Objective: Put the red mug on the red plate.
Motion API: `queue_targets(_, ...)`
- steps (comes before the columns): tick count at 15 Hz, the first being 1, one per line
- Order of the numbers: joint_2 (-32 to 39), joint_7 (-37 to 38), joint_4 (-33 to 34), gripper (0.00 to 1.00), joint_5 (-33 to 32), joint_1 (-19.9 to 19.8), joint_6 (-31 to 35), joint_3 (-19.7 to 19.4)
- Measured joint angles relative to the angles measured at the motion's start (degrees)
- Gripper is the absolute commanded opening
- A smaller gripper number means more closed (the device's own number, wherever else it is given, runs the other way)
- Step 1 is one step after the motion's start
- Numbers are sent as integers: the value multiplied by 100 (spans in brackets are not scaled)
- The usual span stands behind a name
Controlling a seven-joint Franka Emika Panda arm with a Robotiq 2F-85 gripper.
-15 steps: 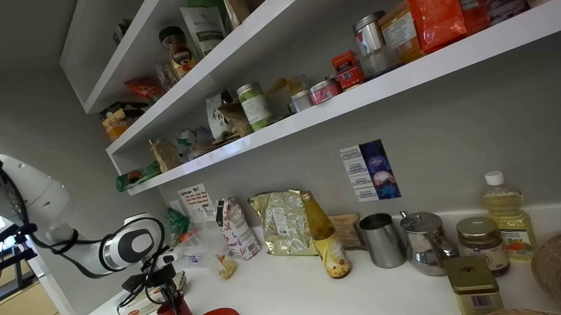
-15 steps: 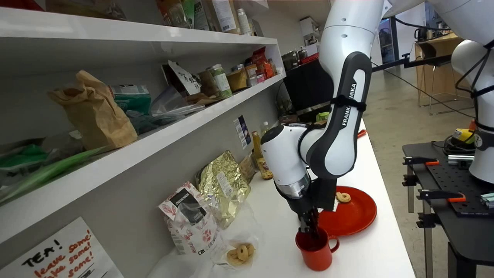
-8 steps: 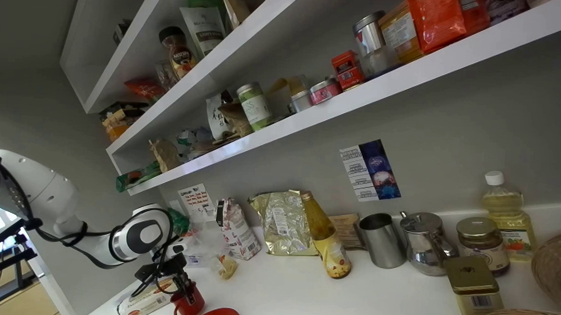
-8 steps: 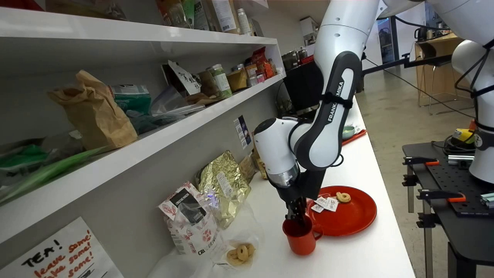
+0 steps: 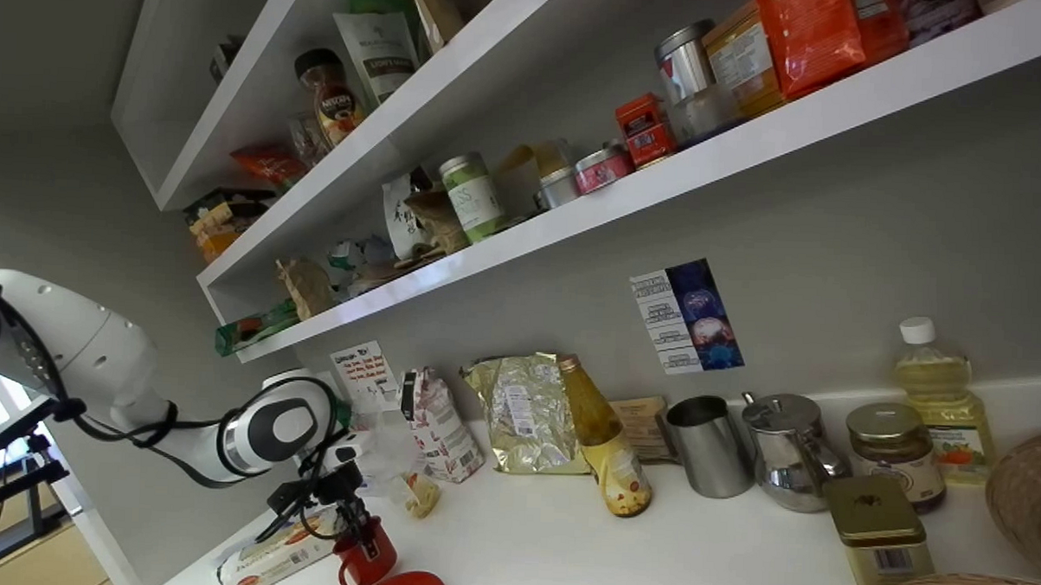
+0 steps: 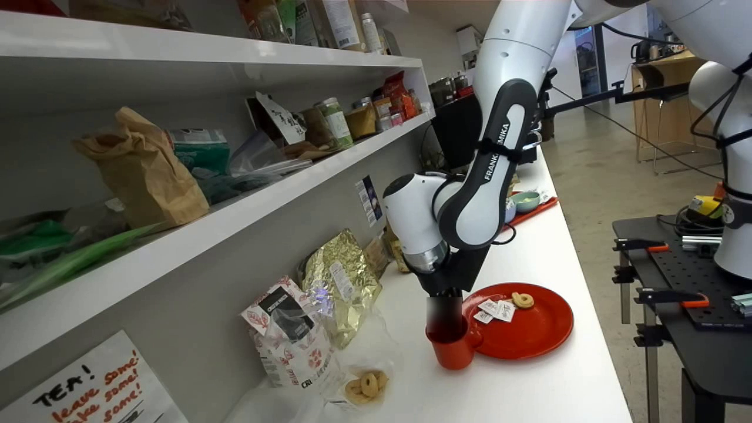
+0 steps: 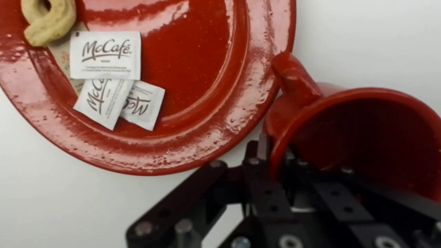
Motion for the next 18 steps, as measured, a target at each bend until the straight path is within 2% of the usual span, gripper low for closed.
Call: queue_targets(18, -160, -11, -154, 2, 28, -432, -366, -24)
